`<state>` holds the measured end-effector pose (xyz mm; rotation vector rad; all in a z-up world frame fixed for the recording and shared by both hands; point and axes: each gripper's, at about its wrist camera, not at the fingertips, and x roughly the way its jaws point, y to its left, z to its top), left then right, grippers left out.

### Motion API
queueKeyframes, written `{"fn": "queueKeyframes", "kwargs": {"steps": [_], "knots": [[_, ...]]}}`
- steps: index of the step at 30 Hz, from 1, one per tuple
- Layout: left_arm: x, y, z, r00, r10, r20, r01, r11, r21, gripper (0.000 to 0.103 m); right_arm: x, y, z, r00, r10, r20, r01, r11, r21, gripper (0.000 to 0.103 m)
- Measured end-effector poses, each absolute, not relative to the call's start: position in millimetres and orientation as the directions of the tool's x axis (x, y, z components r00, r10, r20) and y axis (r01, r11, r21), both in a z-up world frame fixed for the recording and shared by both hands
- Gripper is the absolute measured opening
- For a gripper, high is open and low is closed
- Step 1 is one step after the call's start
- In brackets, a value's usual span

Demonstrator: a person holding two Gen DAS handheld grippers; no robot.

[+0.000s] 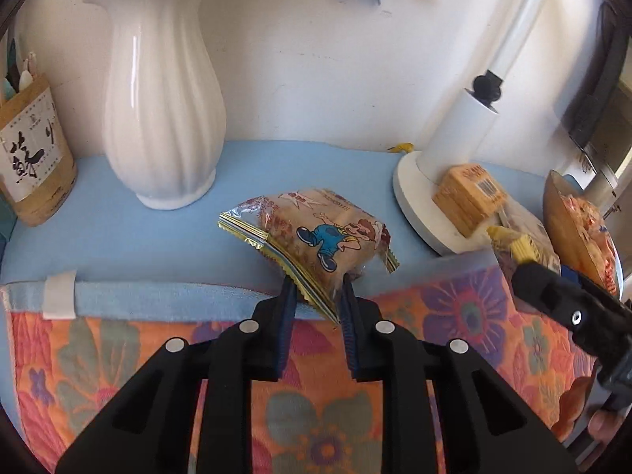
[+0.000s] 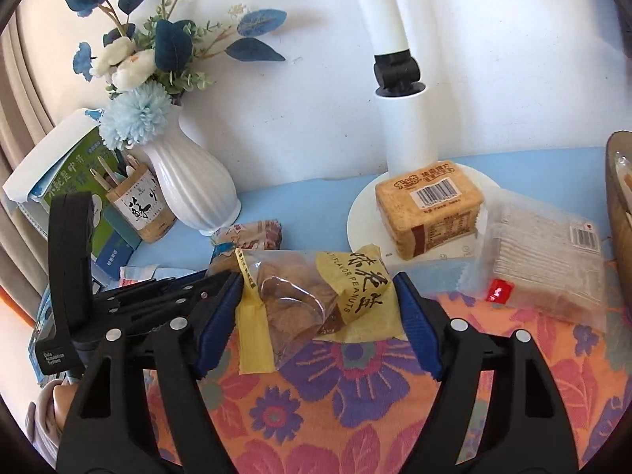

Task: Organize snacks
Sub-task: 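Grasp the cartoon-boy wafer packet with the left tool while the right tool grasps the yellow peanut packet, then carry the wafer and peanut packets into the glass bowl and release both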

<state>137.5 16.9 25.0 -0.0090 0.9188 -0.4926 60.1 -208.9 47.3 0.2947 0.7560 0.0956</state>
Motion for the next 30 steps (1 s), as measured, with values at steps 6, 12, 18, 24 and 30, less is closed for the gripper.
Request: {"fn": "queueKeyframes", "kwargs": {"steps": [6,12,18,24,30], "knots": [[128.9,19.6,42.1,0.511,-0.414,-0.753,0.339,0.903,-0.265,0.098,23.1,-213.0,41.8,0.702,0.146,-0.697,0.067,0.961,0.269,0.078],[193.7,-13.2,30.1,0.515,-0.310,-0.799,0.212,0.949,-0.232,0.098,-2.8,-208.7,9.7,0.682,0.117,-0.722,0.084,0.968,0.236,0.079],[220.1,-27.8,16.7,0.499,-0.227,-0.836,0.169,0.972,-0.163,0.097,0.5,-199.6,9.6,0.681,0.097,-0.726,0.068,0.979,0.194,0.081],[210.8,-29.0,21.4,0.546,-0.237,-0.803,0.197,0.969,-0.151,0.069,-5.3,-201.8,9.4,0.693,0.109,-0.713,0.069,0.974,0.216,0.079],[172.9,-20.0,66.9,0.645,-0.273,-0.713,0.237,0.959,-0.153,0.067,-13.9,-221.3,15.2,0.734,0.183,-0.654,0.064,0.940,0.334,0.076]]}}
